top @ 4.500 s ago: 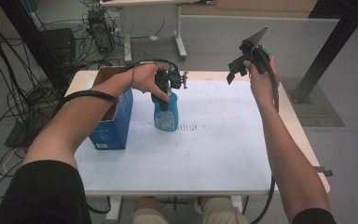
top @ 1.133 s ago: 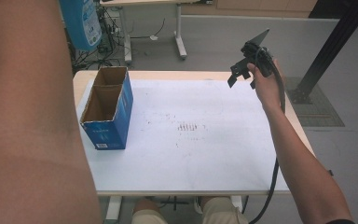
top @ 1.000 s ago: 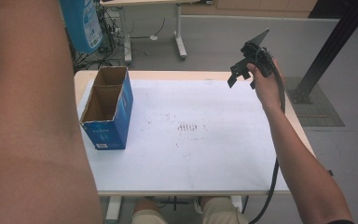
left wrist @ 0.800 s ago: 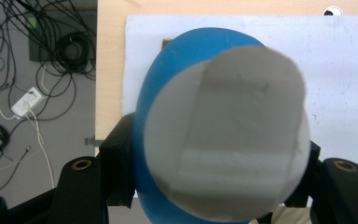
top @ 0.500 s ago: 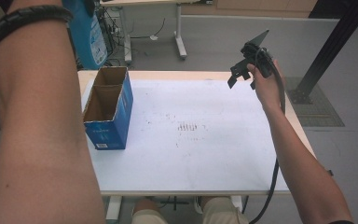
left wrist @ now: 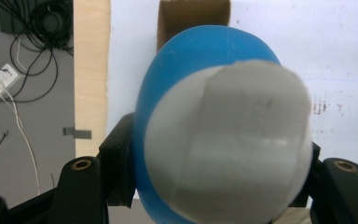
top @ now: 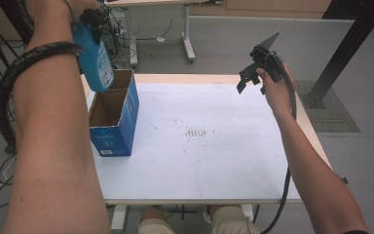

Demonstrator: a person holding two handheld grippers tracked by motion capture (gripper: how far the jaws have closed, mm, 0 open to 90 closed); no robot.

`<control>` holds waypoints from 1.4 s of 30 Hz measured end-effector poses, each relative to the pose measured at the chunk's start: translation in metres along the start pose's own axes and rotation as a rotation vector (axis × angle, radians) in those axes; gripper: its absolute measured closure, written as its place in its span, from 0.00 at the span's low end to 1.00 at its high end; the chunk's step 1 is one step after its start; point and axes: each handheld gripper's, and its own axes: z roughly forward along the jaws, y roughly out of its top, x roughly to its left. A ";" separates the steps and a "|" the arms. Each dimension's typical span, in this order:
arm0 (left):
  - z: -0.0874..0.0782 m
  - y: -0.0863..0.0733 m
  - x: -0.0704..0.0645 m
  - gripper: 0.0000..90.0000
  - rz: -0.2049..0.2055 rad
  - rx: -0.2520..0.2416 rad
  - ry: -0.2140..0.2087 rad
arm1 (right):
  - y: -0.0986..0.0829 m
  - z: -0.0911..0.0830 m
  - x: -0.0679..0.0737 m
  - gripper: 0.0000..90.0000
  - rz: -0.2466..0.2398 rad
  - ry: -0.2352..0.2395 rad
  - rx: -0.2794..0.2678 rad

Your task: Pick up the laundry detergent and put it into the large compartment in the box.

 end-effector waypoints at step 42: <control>0.164 -0.027 0.005 0.41 0.015 0.109 -0.013 | 0.000 0.009 0.016 0.06 -0.016 -0.030 0.014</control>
